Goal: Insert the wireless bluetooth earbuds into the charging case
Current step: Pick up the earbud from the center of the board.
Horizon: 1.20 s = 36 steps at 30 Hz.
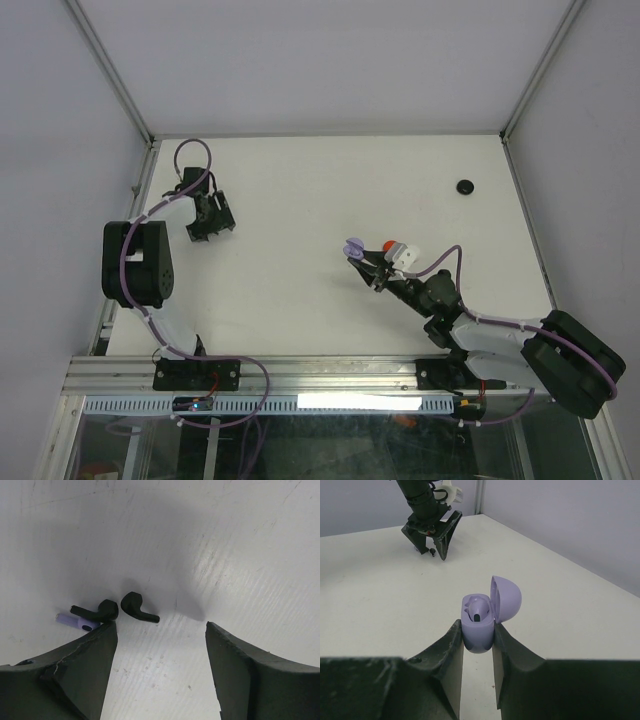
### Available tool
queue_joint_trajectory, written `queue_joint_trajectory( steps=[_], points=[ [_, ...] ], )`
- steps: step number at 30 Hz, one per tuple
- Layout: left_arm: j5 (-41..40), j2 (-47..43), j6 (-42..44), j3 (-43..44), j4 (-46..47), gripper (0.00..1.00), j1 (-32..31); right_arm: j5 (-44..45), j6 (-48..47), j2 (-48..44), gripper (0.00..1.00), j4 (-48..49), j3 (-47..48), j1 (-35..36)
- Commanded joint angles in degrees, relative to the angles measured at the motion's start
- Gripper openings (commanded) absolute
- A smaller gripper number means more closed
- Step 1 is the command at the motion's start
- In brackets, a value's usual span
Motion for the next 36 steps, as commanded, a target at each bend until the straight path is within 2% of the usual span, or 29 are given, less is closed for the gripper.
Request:
queue_joint_trajectory(
  steps=[1,7,13,21,36],
  points=[
    [0.69,0.69,1.14,3.36,3.28,0.73,0.38,0.07,-0.87,-0.30,0.00,2.25,0.39,0.07],
    [-1.87,-5.65,2.94,1.98,3.07,0.72,0.39,0.07,-0.95,-0.57,0.00,1.85,0.50,0.02],
    [-9.59,-10.77,4.11,-1.12,1.71,0.63,0.39,-0.54,-0.62,0.04,0.00,1.81,0.75,0.02],
    [-12.87,-6.81,4.72,-1.19,0.43,0.45,1.19,-0.20,-0.78,-0.38,0.00,1.28,0.76,0.08],
    [-7.99,-2.01,4.63,0.11,-0.03,0.28,4.08,-0.55,-0.61,-0.30,0.00,0.67,1.14,0.04]
  ],
)
